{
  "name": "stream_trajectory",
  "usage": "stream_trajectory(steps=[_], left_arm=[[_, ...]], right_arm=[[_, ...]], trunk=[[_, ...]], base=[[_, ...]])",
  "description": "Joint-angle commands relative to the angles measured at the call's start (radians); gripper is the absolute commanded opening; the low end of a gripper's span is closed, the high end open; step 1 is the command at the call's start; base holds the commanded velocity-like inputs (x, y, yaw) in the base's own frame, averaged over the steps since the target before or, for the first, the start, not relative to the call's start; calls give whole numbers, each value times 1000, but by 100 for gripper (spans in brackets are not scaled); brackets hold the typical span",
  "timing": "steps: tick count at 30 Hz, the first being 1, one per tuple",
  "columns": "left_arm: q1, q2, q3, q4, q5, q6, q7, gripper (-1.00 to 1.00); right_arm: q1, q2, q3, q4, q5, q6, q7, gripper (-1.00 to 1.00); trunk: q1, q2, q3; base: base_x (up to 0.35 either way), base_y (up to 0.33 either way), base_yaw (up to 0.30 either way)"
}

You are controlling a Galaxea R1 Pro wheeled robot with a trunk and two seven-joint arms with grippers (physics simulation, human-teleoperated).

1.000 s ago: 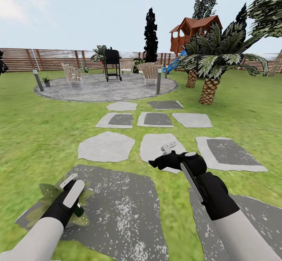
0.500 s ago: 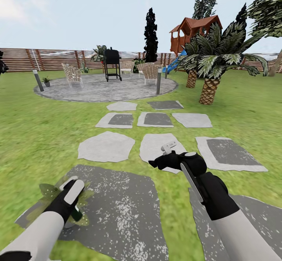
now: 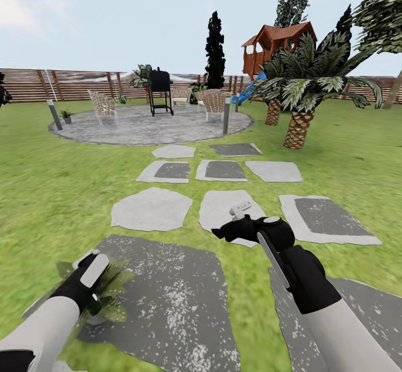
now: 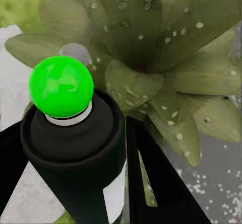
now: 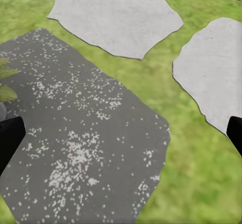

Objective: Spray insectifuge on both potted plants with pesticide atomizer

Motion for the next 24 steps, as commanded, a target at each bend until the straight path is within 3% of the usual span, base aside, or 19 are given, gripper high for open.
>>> stream_trajectory(steps=[1,6,11,15,18,19,20,22,24], left_arm=[[0,5,0,-16,2,2,3,-100],[0,11,-5,-41,6,9,-13,-100],[3,13,-12,-29,5,26,-116,-100],[8,22,-14,-18,3,149,-179,-100],[10,28,-66,-13,4,184,-214,-100],[12,32,-122,-13,4,256,-233,-100],[18,38,-136,-20,4,295,-244,-100],[62,74,-151,-78,3,353,-290,-100],[195,192,-215,-288,4,377,-446,-100]], right_arm=[[0,0,0,0,0,0,0,100],[0,0,0,0,0,0,-1,100],[0,1,0,6,-1,-2,-2,100],[0,4,0,16,0,-4,-4,100],[0,7,0,18,-1,-5,-6,100],[0,8,0,19,-2,-5,-7,100],[0,9,0,20,-2,-5,-9,100],[0,10,0,39,-2,-5,-10,100],[0,11,-1,52,0,-7,-10,100]], trunk=[[0,0,0],[0,0,0],[0,0,0],[0,0,0],[0,0,0],[0,0,0],[0,0,0],[0,0,0],[0,0,0]], base=[[0,0,0],[0,0,0],[-67,-8,0],[-312,-5,0],[-344,0,0],[-345,0,0],[-345,14,0],[-345,55,0],[-259,35,0]])
